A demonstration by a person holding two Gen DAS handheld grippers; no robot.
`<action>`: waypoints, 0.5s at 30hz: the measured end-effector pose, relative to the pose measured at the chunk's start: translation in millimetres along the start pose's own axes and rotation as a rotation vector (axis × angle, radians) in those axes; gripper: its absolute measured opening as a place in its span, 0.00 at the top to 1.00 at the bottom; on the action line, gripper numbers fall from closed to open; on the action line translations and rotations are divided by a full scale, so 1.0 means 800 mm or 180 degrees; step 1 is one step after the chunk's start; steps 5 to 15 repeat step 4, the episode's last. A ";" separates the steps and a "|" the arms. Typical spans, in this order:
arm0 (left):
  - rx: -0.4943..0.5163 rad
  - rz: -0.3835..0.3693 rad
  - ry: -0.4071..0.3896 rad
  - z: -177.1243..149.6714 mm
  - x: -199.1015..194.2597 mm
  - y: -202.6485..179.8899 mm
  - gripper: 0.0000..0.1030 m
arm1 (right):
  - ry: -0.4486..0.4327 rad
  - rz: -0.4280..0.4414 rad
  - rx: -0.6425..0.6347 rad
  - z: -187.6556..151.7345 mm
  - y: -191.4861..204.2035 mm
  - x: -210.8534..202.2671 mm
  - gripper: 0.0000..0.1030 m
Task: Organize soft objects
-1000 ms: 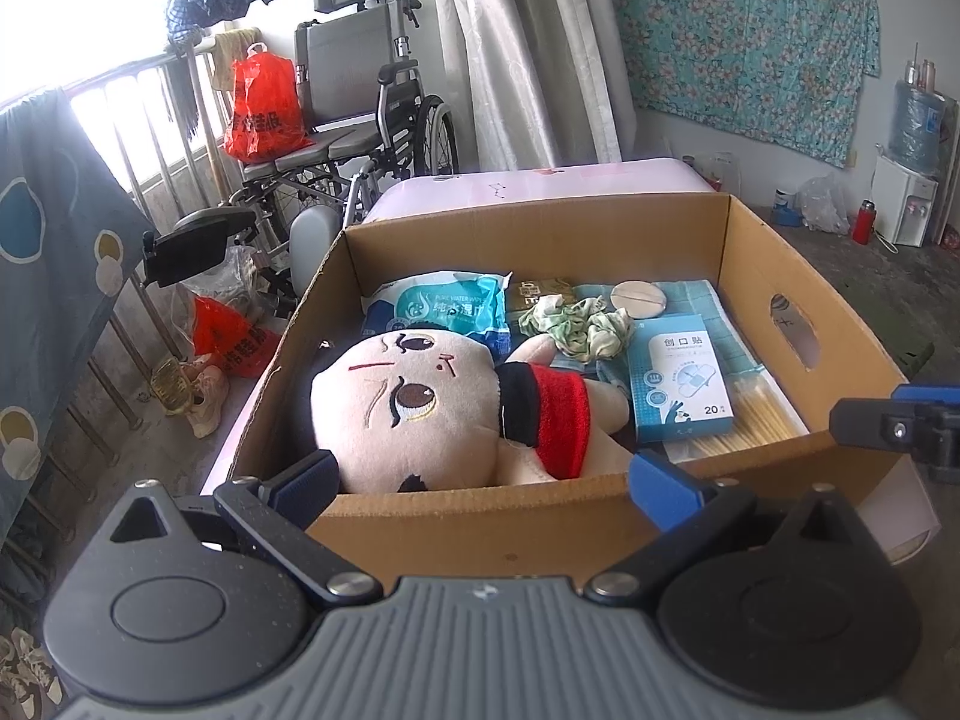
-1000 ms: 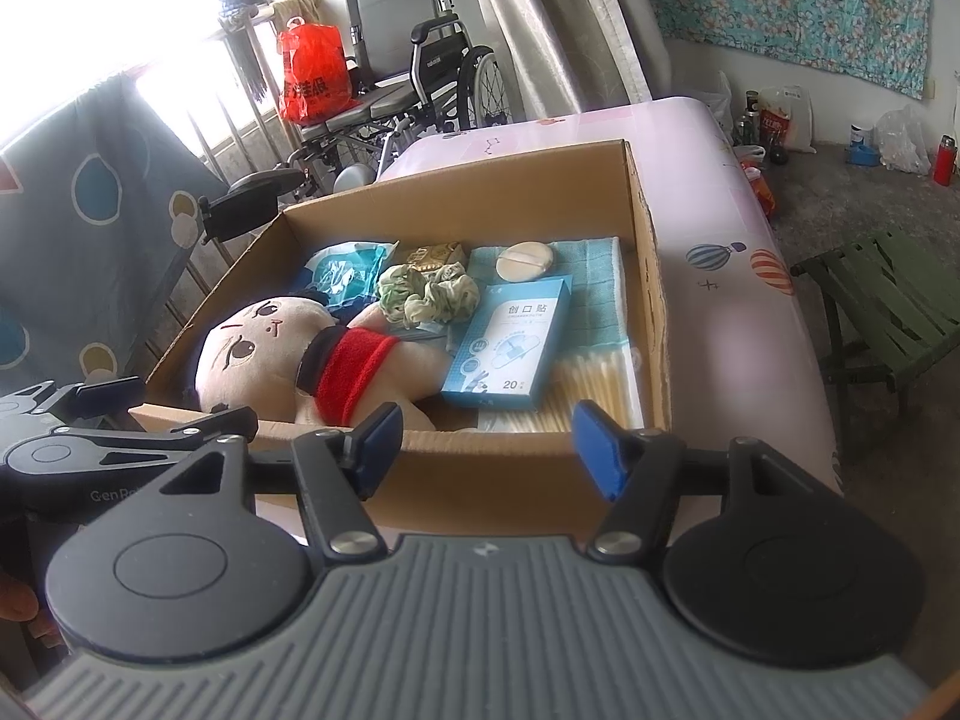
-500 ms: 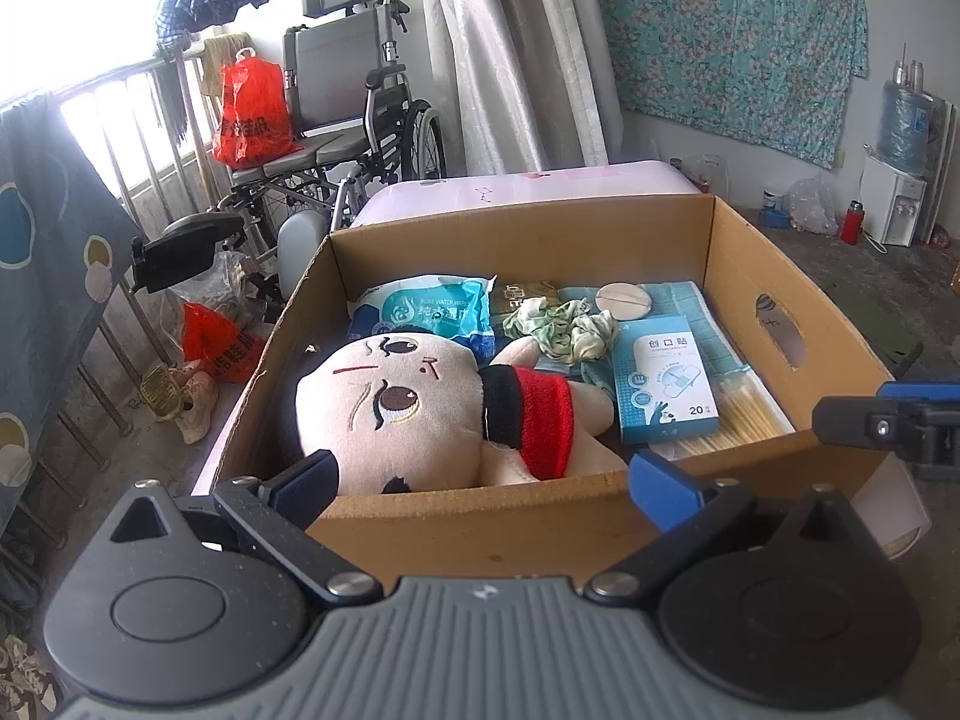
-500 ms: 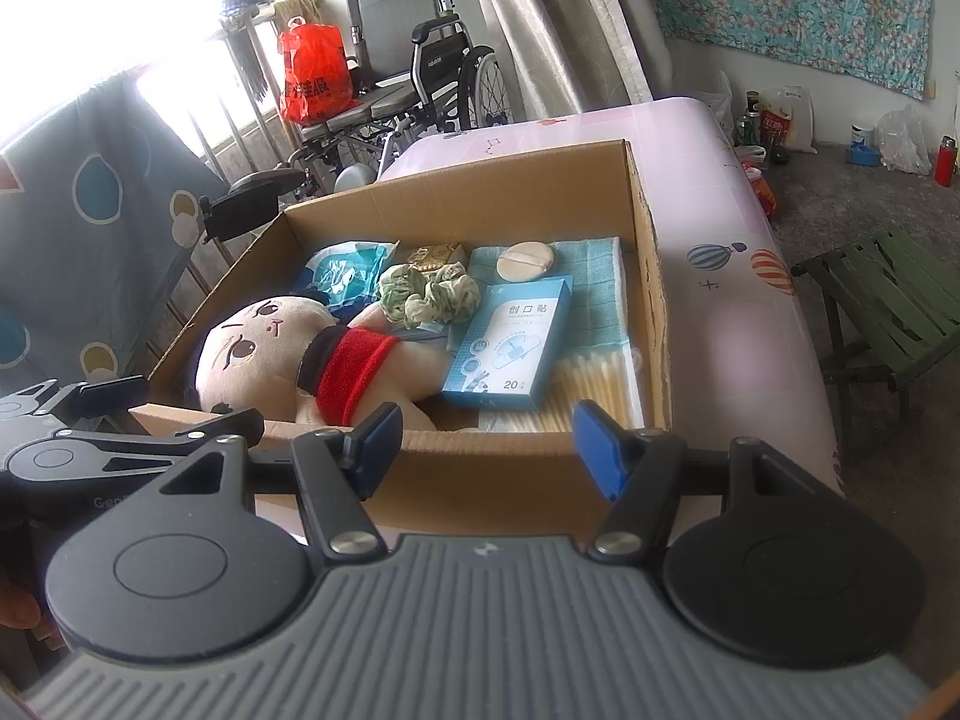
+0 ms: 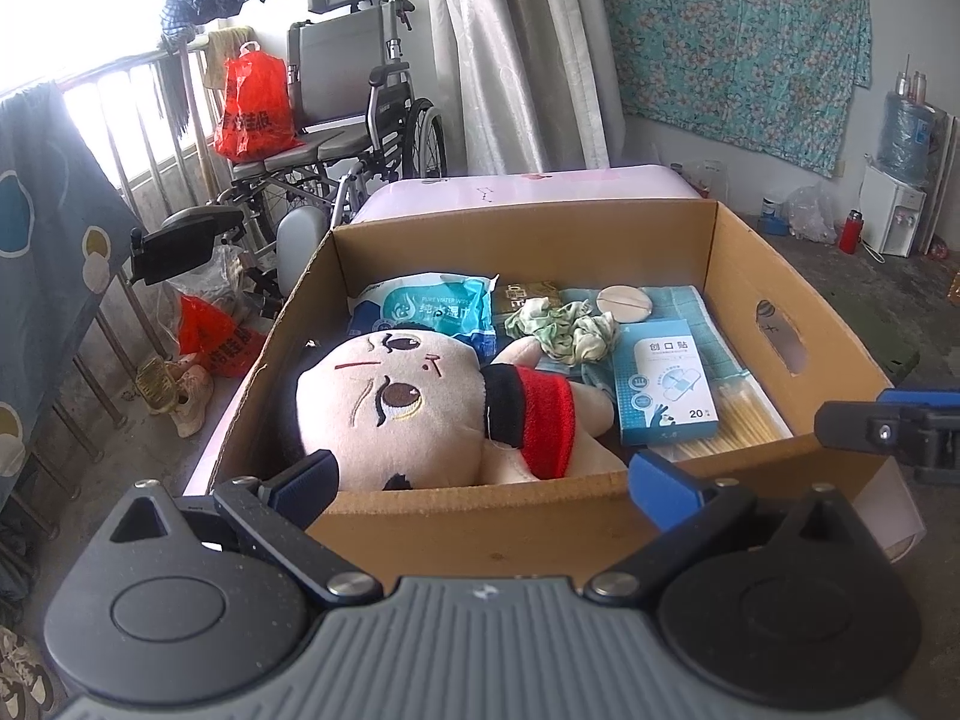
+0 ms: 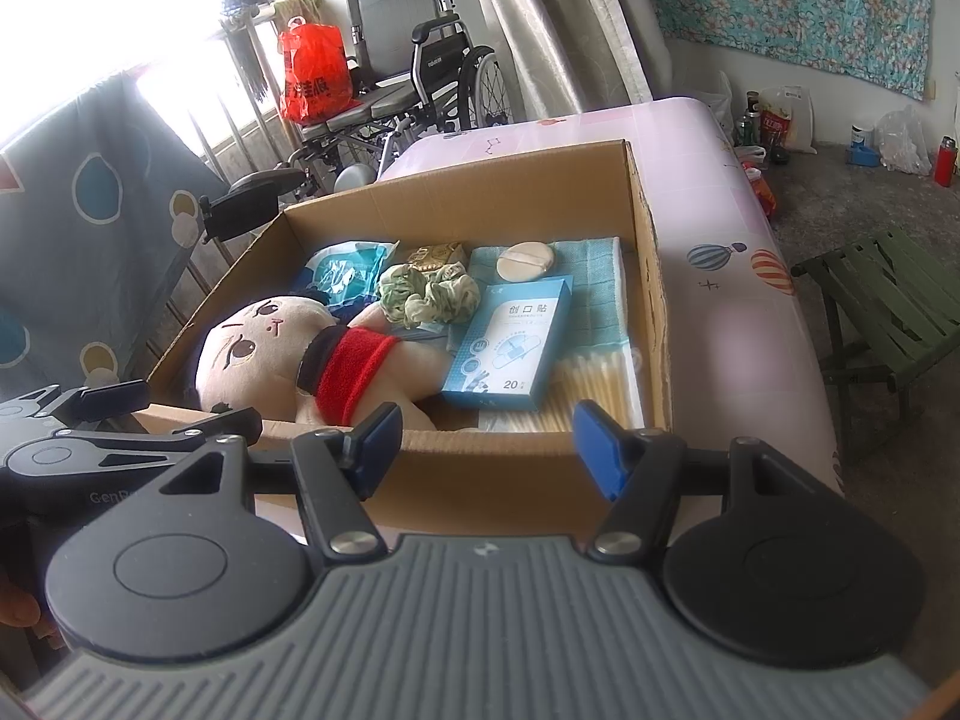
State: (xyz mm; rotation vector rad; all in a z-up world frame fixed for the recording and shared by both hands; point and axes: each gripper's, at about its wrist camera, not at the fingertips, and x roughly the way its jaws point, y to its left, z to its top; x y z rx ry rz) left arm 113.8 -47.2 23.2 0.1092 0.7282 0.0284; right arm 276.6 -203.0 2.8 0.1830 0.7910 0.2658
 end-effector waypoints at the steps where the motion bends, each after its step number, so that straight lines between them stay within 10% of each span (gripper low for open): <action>1: 0.0005 -0.0014 -0.0016 -0.001 -0.001 0.000 0.00 | -0.0003 0.0001 0.0006 0.000 0.000 0.000 0.39; 15: -0.0016 -0.0020 -0.0026 -0.001 -0.002 0.000 0.00 | -0.0003 0.0002 0.0004 0.000 0.000 0.000 0.39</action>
